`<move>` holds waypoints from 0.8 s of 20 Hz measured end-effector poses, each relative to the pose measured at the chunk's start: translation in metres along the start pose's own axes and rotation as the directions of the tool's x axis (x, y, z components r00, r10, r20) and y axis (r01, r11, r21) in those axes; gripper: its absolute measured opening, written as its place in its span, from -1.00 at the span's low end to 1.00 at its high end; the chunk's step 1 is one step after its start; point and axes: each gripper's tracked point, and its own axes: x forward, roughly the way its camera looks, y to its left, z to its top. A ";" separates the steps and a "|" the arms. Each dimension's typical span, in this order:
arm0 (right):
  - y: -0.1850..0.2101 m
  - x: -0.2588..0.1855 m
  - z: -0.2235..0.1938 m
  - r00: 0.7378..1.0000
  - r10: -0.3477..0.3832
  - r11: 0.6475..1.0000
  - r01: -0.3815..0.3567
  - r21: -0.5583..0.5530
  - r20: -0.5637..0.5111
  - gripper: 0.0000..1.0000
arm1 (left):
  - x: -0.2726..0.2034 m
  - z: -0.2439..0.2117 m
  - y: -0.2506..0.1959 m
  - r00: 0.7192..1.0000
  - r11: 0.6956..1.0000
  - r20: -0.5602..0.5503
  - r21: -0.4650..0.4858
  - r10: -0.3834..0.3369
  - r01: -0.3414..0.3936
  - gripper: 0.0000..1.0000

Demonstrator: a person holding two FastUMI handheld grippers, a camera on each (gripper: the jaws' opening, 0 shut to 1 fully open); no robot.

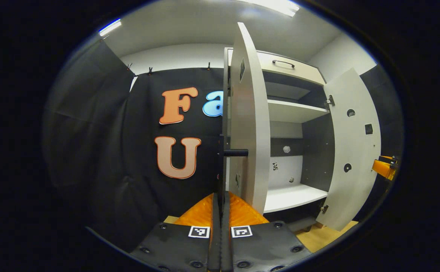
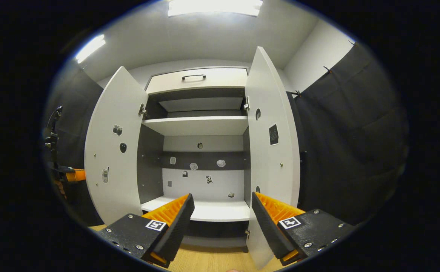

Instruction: Open the right door of the double-door shoe cabinet with the right hand, and open the left door with the left hand.

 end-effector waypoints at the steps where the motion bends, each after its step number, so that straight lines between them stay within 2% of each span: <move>1: 0.002 0.000 0.001 1.000 0.005 1.000 -0.005 0.002 -0.002 0.85 | -0.002 -0.001 -0.001 1.000 1.000 -0.004 -0.023 -0.017 0.017 -0.87; 4: 0.004 0.000 0.002 1.000 0.006 1.000 -0.006 0.001 -0.001 0.85 | -0.006 0.003 0.005 0.998 0.997 -0.006 -0.056 -0.055 0.055 -0.87; 11: -0.001 -0.003 0.000 1.000 0.006 1.000 -0.006 -0.011 -0.013 0.85 | -0.040 0.003 0.007 0.999 0.994 -0.019 -0.095 -0.051 0.049 -0.86; 13: -0.004 -0.004 0.000 1.000 -0.001 1.000 0.001 -0.018 -0.016 0.85 | -0.046 0.006 0.011 0.999 0.994 -0.029 -0.103 -0.028 0.024 -0.85; 15: -0.010 -0.006 0.002 1.000 -0.007 1.000 0.006 -0.019 -0.016 0.85 | -0.054 0.011 0.018 0.999 0.997 -0.032 -0.067 0.026 -0.028 -0.57; 16: -0.013 -0.007 0.003 1.000 -0.011 1.000 0.011 -0.018 -0.015 0.85 | -0.058 0.013 0.023 0.998 0.997 -0.037 -0.048 0.055 -0.057 -0.36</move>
